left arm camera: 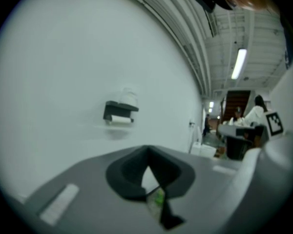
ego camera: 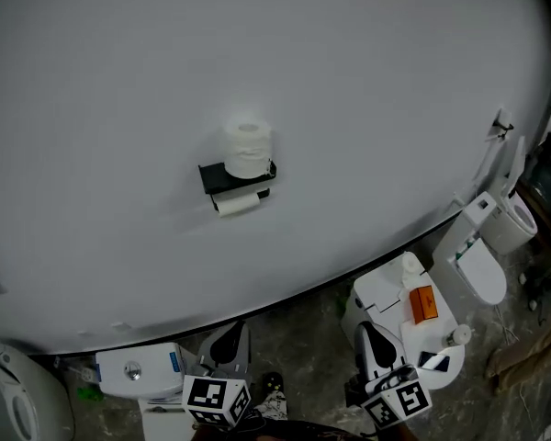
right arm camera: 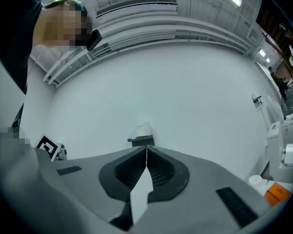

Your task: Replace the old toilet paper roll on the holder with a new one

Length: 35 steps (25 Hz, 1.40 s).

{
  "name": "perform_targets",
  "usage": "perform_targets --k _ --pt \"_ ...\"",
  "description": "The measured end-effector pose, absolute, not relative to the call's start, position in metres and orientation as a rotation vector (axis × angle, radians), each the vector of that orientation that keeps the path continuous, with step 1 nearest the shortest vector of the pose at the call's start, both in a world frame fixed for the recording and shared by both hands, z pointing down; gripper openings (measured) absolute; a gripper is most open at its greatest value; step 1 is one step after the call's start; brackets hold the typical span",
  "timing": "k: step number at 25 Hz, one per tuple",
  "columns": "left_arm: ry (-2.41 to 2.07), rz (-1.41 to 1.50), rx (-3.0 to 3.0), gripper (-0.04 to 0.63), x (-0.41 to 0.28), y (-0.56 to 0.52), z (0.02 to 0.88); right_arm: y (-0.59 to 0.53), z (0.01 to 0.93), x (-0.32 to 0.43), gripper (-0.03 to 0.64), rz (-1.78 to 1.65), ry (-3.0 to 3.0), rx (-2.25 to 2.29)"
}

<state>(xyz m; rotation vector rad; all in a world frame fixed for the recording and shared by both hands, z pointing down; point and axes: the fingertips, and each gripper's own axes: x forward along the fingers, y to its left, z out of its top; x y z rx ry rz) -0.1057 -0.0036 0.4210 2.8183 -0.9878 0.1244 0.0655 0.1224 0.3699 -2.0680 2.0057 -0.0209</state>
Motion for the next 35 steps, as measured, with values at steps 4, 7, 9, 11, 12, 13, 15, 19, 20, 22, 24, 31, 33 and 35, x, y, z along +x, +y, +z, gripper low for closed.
perform_targets --k 4,7,9,11,12,13,15,19,20,22,24,31,33,35 --pt "-1.008 0.086 2.86 0.003 -0.087 -0.07 0.398 0.051 0.357 0.08 0.014 0.018 2.017 -2.032" --pt "-1.019 0.093 2.898 0.003 -0.077 -0.1 0.39 0.005 0.353 0.083 0.014 0.008 2.04 -1.993" --pt "-1.047 0.116 2.907 0.003 -0.072 -0.117 0.387 -0.021 0.35 0.081 0.014 -0.003 2.073 -1.954" --pt "-1.066 0.138 2.901 0.003 -0.067 -0.128 0.387 -0.038 0.35 0.081 0.014 -0.014 2.118 -1.921" --pt "-1.073 0.142 2.896 0.003 -0.064 -0.133 0.388 -0.046 0.351 0.082 0.014 -0.019 2.141 -1.91" --pt "-1.084 0.144 2.888 0.003 -0.061 -0.138 0.389 -0.055 0.352 0.085 0.014 -0.023 2.163 -1.897" --pt "-1.127 0.145 2.868 0.003 -0.056 -0.15 0.389 -0.073 0.354 0.092 0.014 -0.036 2.204 -1.863" --pt "-1.223 0.145 2.802 0.003 -0.048 -0.167 0.391 -0.108 0.351 0.102 0.014 -0.063 2.289 -1.768" --pt "-1.231 0.12 2.773 0.003 -0.045 -0.17 0.391 -0.115 0.349 0.104 0.014 -0.061 2.31 -1.745" --pt "-1.212 0.016 2.68 0.003 -0.037 -0.177 0.392 -0.128 0.346 0.112 0.014 -0.062 2.348 -1.705" --pt "-1.14 -0.113 2.568 0.003 -0.029 -0.185 0.392 -0.138 0.346 0.12 0.014 -0.072 2.376 -1.678" --pt "-0.918 -0.558 2.097 0.033 -0.024 -0.217 0.395 -0.154 0.354 0.15 0.014 -0.1 2.418 -1.661" --pt "-0.822 -0.664 1.95 0.095 -0.021 -0.224 0.4 -0.157 0.354 0.157 0.014 -0.099 2.418 -1.657" --pt "-0.748 -0.747 1.85 0.152 -0.018 -0.231 0.405 -0.159 0.353 0.162 0.014 -0.099 2.42 -1.655"
